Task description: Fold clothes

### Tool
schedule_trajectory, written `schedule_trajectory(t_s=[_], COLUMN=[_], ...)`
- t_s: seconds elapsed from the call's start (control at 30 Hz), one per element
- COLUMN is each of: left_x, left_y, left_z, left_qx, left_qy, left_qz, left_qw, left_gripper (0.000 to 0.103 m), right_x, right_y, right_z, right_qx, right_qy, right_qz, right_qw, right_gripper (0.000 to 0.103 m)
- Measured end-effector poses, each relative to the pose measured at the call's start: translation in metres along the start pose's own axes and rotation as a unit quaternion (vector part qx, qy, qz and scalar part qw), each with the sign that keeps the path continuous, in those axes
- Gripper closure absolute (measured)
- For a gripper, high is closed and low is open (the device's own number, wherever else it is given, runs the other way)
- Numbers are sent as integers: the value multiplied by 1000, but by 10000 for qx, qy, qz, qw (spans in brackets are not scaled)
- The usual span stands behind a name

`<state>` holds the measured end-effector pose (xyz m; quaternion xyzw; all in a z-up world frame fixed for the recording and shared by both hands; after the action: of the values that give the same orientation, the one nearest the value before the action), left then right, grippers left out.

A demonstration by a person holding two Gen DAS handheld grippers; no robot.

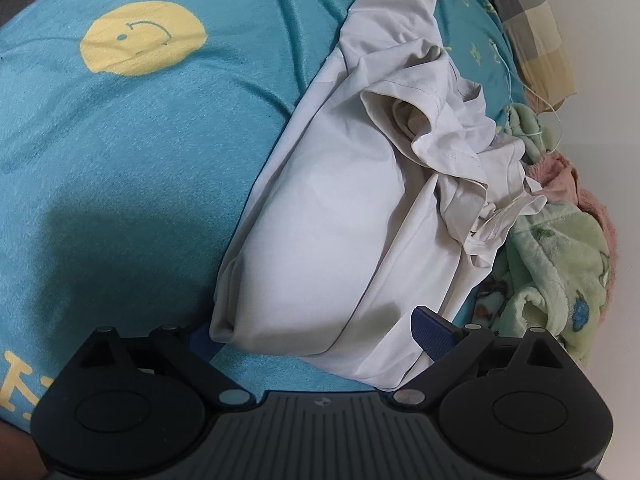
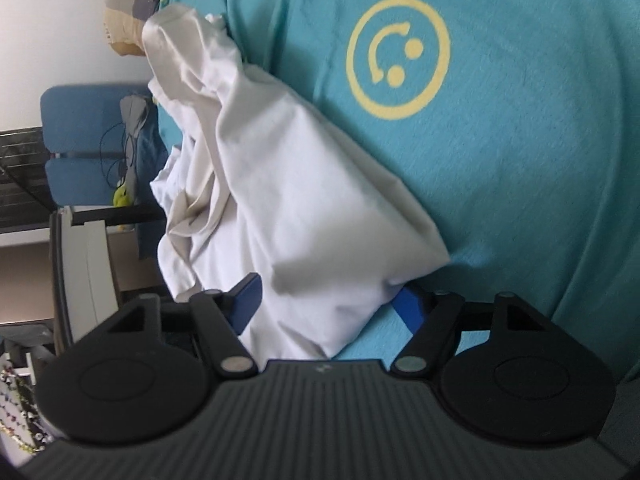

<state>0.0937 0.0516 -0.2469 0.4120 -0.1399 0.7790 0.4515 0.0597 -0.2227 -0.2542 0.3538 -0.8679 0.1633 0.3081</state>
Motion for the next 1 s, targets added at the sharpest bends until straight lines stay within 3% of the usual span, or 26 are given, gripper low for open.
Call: schedule_trajectory(t_s=[0.23,0.3,0.47,0.57,0.93,1.0], left_x=[-5,-6,-8,-9,9,20], left_y=[-6,-8,-14,-20,-25,-24], left_z=[7,8,10,12,9,6], left_qx=[-4,-3,128,161,213,187], left_qy=[35,49,88,113,331,366], left_qz=[142,221,326,371,521,573], left_qw=[9999,9997,9993,9991,9979,9975], left_gripper=[13,20,30,36,68,79], right_x=[-3,-4,2,6,21,22], right_y=[-13,-16,-18,-18,-18,-18], right_z=[-5,-7,-3,-2,-18,-19], right_qx=[180,283,467,563,908,909], right_qy=[-12,-28,126,135,-204,-225], right_qz=[163,217,274,332,651,665], right_qw=[9997,9994,9985,9978,9935,9934], right_gripper=[36,39,71,83,88,88])
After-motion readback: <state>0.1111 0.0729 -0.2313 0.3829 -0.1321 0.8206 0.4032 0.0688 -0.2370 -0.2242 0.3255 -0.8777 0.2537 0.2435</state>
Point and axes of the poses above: each gripper's, at about its wrist camera, not at the fingertips, and x roughly against the way its jaws point, z to its right, y to its underside, the point moved 5 cm from there along -x, roughly the way its jaws point, and after that the axes turned 12 degrees about x, right-handed, at the moved point
